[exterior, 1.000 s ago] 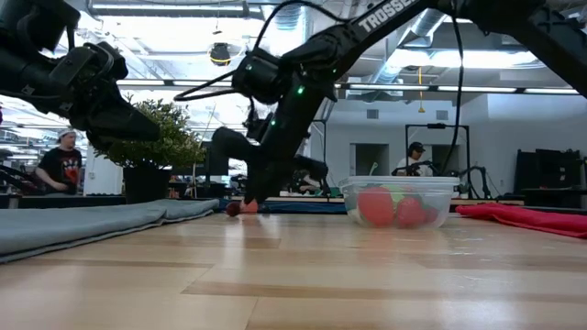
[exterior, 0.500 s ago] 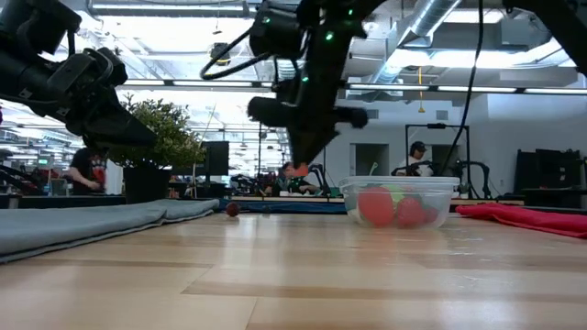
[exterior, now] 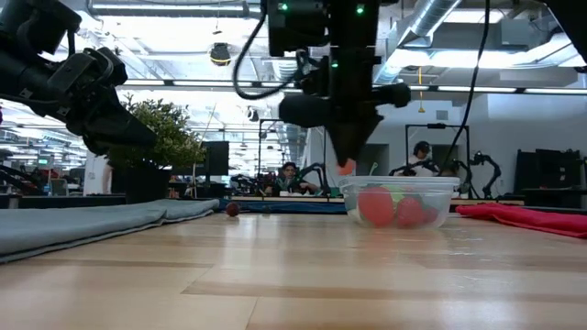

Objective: Pick and placing Produce into tupperware
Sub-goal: Put the pink peach into the transparent bin, then put the red cherry into the transparent bin

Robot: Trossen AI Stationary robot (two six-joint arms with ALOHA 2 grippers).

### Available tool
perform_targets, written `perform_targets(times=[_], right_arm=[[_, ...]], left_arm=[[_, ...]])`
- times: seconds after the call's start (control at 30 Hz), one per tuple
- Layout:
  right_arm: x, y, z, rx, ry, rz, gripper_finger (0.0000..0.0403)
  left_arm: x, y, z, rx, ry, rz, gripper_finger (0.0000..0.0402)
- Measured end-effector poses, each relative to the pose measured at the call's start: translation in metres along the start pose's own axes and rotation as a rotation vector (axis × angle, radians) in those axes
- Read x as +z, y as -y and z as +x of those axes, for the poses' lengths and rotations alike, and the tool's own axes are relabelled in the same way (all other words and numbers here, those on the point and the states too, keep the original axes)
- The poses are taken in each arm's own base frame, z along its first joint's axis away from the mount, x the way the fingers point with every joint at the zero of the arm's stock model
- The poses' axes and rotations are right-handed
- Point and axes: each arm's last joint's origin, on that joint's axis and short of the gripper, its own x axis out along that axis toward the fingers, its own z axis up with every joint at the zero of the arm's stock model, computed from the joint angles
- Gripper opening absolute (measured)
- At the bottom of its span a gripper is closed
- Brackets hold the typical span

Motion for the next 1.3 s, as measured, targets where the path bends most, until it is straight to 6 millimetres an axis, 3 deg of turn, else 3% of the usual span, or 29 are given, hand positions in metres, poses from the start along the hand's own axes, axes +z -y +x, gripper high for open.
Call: perform_targets(times=[0.1,0.33,0.63,0.77,0.97,1.3], right_arm=[[-0.005,0.004,-0.001,-0.039,-0.038,0.006,0.0079],[0.002,-0.003,0.003,0.062,-0.052,-0.069,0.0092],[0.004,0.006,0.027,-0.080,-0.150,-0.061,0.0220],[0.004,0.005,0.028,-0.073,-0.144,-0.064,0.0255],[0.003,0.004,0.025,-0.094,-0.101,-0.105,0.0259],[0.023,-0.016,0.025,0.111,0.060,-0.145,0.0260]], left_arm=[[0.000,0.000,0.000,0.000,0.000,0.000,0.0087],[0.000,0.000,0.000,-0.003,0.000,-0.006,0.0087],[0.000,0.000,0.000,-0.014,-0.010,-0.021,0.0087],[0.000,0.000,0.000,-0.014,-0.010,-0.021,0.0087],[0.000,0.000,0.000,-0.015,-0.009,-0.021,0.0087],[0.000,0.000,0.000,-0.009,-0.005,-0.021,0.0087]])
